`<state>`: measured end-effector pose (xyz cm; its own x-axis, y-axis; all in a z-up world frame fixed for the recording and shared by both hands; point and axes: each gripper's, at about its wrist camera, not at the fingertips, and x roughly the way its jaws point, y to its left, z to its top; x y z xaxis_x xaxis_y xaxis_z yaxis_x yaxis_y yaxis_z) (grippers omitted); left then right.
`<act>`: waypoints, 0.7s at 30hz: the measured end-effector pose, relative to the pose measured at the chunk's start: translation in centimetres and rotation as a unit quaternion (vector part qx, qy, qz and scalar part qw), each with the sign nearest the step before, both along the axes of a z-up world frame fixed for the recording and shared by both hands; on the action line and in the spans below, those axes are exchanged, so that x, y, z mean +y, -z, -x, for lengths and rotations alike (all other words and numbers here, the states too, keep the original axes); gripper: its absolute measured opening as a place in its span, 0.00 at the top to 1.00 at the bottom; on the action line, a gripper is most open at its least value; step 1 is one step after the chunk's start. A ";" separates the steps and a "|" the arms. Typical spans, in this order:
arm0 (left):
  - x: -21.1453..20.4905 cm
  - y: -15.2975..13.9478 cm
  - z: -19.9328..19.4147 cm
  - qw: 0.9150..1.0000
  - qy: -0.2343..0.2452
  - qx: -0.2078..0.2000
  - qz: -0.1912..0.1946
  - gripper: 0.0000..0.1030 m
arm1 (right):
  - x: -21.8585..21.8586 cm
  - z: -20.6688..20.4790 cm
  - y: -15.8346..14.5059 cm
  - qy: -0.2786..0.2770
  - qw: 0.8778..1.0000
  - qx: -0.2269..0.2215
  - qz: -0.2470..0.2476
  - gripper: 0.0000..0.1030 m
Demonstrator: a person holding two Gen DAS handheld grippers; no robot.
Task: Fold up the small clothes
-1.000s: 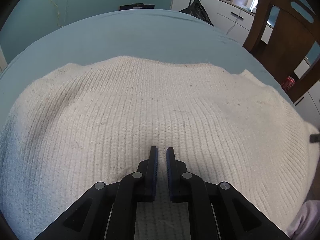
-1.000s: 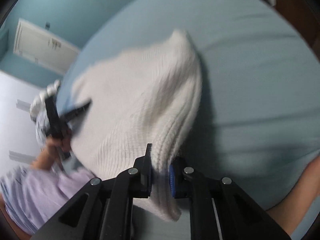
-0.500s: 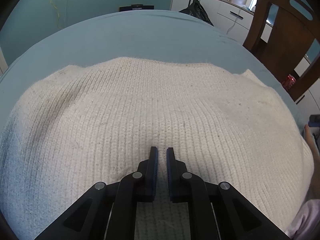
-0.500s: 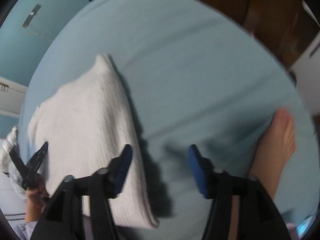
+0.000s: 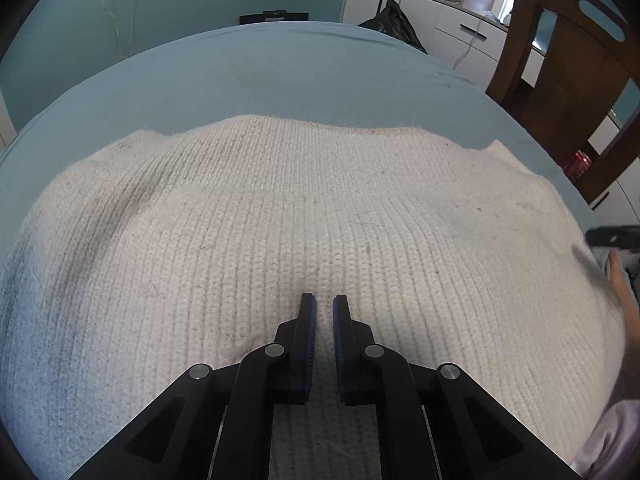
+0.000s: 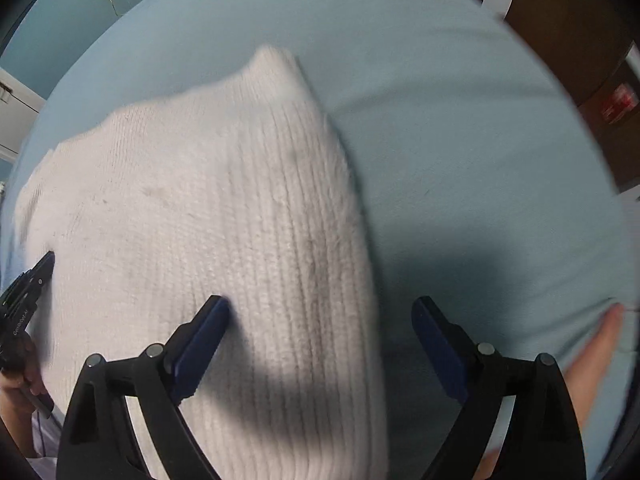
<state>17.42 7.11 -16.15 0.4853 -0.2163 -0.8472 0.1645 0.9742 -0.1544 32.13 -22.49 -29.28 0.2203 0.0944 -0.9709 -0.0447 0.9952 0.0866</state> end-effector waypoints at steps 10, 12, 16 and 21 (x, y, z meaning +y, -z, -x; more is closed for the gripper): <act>0.2 -0.2 0.3 1.000 0.002 -0.002 -0.007 0.92 | 8.5 4.0 0.6 -0.140 0.989 0.010 -0.057 0.10; 0.2 -0.2 0.4 1.000 0.003 -0.004 -0.010 0.92 | 9.0 5.1 2.3 -0.169 0.985 -0.022 -0.029 0.04; 0.4 -0.3 0.4 1.000 0.002 -0.002 -0.003 0.92 | 10.4 6.3 1.7 -0.201 0.979 -0.032 0.005 0.04; 0.8 -0.8 0.0 1.000 0.009 0.013 0.002 0.92 | 5.8 7.0 -0.8 -0.141 0.987 -0.020 -0.079 0.04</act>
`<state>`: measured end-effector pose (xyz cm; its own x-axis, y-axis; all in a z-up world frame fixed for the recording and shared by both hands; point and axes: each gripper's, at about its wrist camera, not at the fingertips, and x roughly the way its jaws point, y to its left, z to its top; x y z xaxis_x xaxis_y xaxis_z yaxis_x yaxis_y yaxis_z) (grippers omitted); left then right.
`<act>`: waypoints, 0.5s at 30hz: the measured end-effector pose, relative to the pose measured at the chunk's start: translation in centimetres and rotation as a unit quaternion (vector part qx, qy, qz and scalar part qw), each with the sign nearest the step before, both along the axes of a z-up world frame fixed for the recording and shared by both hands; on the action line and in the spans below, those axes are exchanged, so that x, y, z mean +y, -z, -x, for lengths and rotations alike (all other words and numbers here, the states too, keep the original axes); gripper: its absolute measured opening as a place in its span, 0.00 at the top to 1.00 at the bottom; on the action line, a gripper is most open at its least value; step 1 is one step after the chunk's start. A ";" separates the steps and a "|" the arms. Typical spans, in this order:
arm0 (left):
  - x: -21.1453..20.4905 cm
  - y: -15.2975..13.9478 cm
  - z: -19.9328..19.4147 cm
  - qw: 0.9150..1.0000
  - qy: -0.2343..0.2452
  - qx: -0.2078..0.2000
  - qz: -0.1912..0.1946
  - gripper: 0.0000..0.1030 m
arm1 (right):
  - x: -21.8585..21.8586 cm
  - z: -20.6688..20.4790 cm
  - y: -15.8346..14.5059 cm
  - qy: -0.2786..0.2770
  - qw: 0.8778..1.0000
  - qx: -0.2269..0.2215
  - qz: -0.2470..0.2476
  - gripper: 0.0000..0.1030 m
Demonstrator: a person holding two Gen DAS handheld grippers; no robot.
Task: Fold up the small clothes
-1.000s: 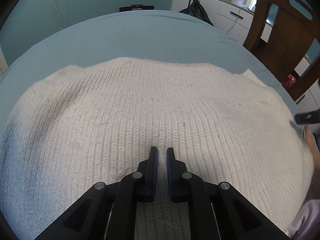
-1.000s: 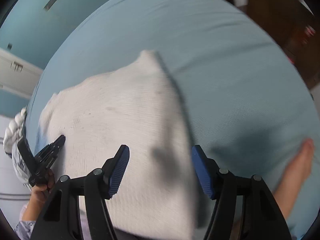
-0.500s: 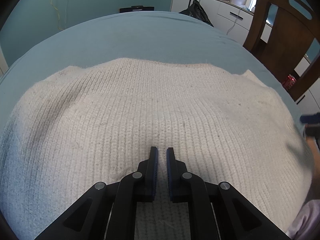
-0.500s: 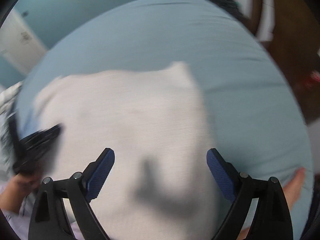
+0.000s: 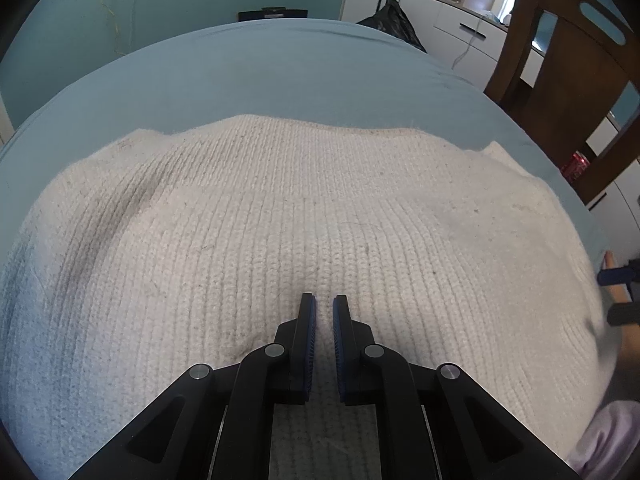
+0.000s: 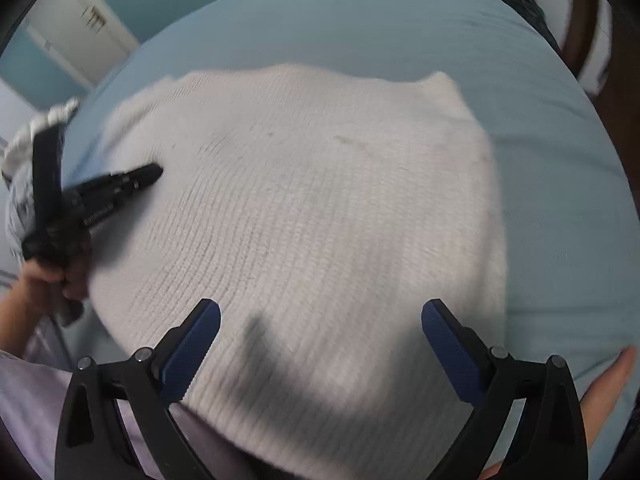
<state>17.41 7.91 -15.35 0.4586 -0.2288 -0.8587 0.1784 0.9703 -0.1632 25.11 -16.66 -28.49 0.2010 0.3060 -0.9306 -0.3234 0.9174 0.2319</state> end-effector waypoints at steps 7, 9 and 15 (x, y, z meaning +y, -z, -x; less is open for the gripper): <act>1.1 -6.1 0.7 0.997 0.051 0.039 -0.053 0.92 | -8.2 -1.0 2.0 0.147 0.977 0.117 -0.103 0.04; 3.0 -8.9 1.9 0.995 0.047 0.066 -0.052 0.92 | -9.3 -0.6 1.6 0.174 0.968 0.131 -0.123 0.04; 10.6 -12.5 8.9 0.987 -0.002 0.154 -0.036 0.92 | -12.0 3.4 -2.1 0.196 0.959 0.159 -0.128 0.04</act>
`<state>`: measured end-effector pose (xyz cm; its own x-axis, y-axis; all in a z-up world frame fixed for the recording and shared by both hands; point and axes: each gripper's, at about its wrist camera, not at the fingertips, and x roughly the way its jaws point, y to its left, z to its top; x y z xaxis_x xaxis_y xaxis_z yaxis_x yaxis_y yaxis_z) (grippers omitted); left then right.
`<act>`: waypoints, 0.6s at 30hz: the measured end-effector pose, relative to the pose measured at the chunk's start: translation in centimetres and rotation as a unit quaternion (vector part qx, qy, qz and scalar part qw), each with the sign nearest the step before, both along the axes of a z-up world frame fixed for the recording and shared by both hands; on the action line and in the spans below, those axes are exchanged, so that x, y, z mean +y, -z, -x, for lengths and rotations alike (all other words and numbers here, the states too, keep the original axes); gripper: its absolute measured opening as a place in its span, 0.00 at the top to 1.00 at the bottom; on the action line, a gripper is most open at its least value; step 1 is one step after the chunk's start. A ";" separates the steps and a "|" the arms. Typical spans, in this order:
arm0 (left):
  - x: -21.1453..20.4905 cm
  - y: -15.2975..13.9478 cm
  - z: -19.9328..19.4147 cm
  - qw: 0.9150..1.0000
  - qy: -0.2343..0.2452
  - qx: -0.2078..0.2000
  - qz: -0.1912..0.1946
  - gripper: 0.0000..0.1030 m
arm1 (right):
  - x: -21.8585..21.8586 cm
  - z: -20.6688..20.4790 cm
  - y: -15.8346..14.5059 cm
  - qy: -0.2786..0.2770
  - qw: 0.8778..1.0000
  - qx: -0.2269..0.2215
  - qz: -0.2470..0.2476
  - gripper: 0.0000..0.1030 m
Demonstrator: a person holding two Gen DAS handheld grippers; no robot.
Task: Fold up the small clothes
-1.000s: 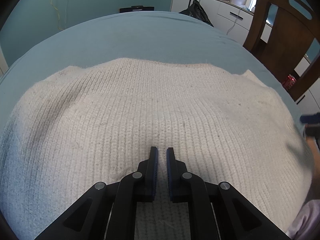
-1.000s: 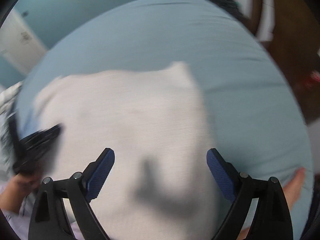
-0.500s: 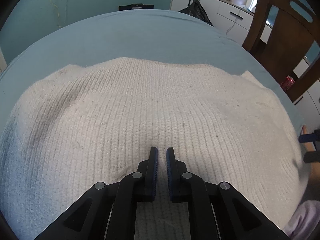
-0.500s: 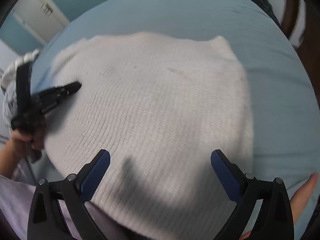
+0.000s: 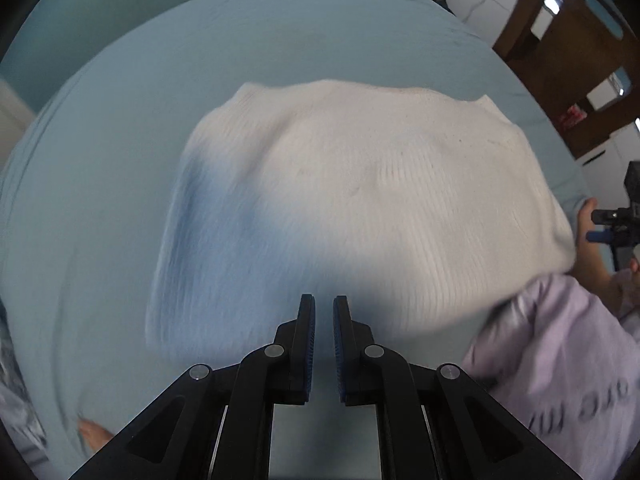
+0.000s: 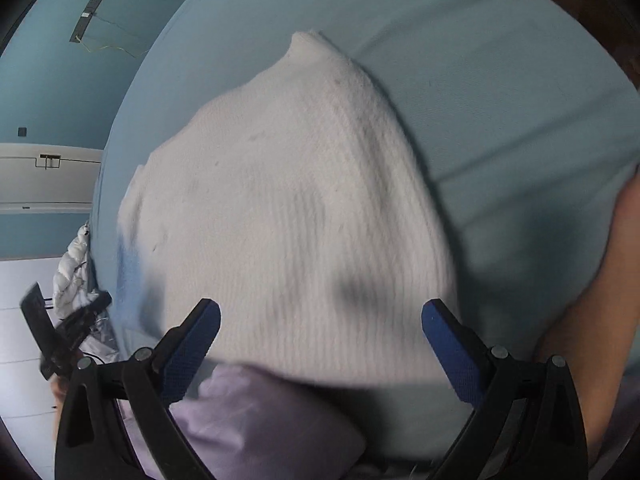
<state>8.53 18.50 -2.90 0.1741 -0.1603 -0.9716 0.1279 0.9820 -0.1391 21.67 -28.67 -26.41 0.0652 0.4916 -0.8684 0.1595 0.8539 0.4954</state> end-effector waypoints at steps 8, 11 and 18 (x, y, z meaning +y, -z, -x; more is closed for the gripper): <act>8.2 4.2 5.7 0.968 -0.141 0.019 0.208 0.00 | 1.1 -0.1 1.7 0.053 0.996 0.067 0.003 0.04; 9.1 5.9 4.9 0.976 -0.141 0.033 0.165 0.00 | 0.0 -0.1 2.5 0.066 0.995 0.071 0.001 0.04; 12.9 12.0 1.6 0.963 -0.201 0.101 0.147 0.00 | 0.6 -1.6 8.9 0.057 0.983 0.166 -0.055 0.04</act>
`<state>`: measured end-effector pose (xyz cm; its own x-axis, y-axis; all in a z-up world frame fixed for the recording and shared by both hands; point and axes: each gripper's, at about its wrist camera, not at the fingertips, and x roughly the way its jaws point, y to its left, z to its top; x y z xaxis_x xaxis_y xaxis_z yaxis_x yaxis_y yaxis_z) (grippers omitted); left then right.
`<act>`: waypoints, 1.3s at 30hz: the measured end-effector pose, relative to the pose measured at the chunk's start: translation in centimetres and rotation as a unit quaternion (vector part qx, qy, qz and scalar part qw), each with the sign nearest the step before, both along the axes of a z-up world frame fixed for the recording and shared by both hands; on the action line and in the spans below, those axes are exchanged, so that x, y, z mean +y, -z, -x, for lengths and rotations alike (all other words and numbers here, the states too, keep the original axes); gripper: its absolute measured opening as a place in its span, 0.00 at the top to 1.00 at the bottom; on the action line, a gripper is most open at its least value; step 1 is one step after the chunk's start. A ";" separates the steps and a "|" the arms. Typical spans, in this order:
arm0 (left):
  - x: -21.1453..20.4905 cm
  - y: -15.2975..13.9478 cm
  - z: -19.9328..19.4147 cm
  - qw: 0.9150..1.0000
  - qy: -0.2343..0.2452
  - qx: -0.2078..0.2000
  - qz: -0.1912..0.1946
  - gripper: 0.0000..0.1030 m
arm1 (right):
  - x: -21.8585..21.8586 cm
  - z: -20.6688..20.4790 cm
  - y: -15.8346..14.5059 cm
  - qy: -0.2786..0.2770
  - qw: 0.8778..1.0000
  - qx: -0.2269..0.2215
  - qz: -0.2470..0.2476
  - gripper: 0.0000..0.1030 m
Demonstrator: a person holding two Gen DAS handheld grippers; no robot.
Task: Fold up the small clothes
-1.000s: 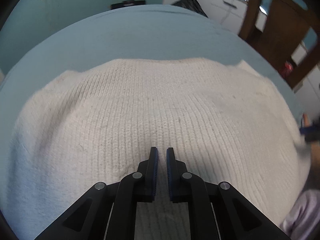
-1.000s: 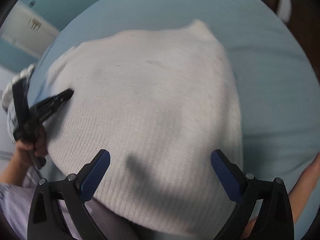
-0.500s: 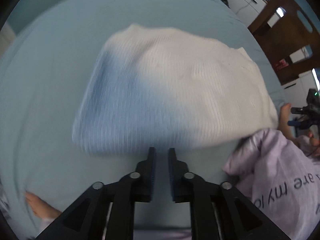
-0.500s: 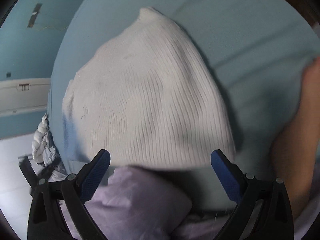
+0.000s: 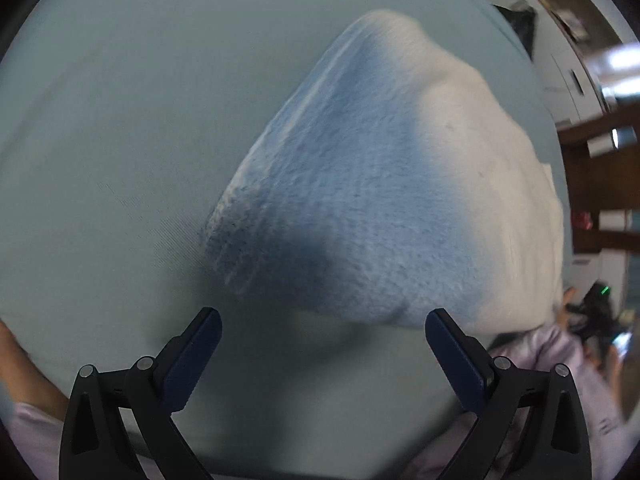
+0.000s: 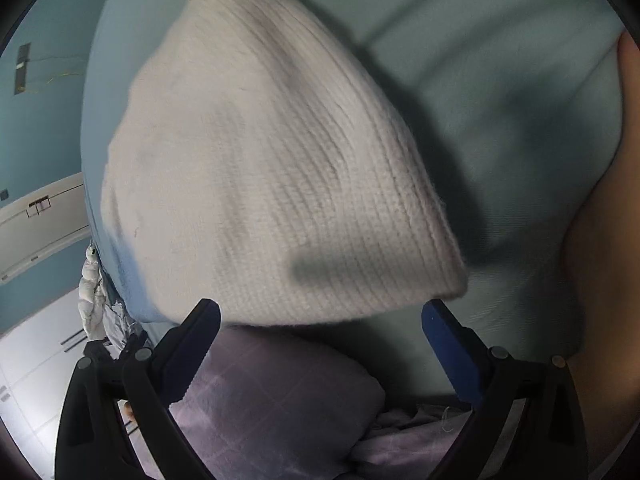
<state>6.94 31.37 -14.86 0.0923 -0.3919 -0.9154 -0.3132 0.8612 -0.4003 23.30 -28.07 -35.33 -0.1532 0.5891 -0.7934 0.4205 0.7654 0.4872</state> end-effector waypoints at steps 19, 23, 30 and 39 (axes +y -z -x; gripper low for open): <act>0.6 5.2 -3.8 0.994 -0.071 0.043 0.068 0.00 | -5.3 -2.5 7.9 0.042 0.994 0.094 -0.038 0.01; -1.2 4.6 -4.0 0.997 -0.061 0.028 0.026 0.08 | -4.3 -3.6 6.9 0.001 0.998 0.057 -0.006 0.10; -0.9 3.5 -3.2 0.996 -0.077 0.014 0.035 0.35 | -4.5 -6.2 2.5 -0.046 0.995 -0.067 0.049 0.83; 0.9 4.2 -2.8 0.994 -0.089 0.025 0.055 0.24 | -5.9 -7.0 4.4 -0.004 0.999 -0.033 -0.008 0.69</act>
<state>9.74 32.23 -19.11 0.1244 -0.4721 -0.8727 -0.4791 0.7416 -0.4695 30.29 -33.97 -39.77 -0.1060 0.6001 -0.7929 0.3812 0.7610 0.5250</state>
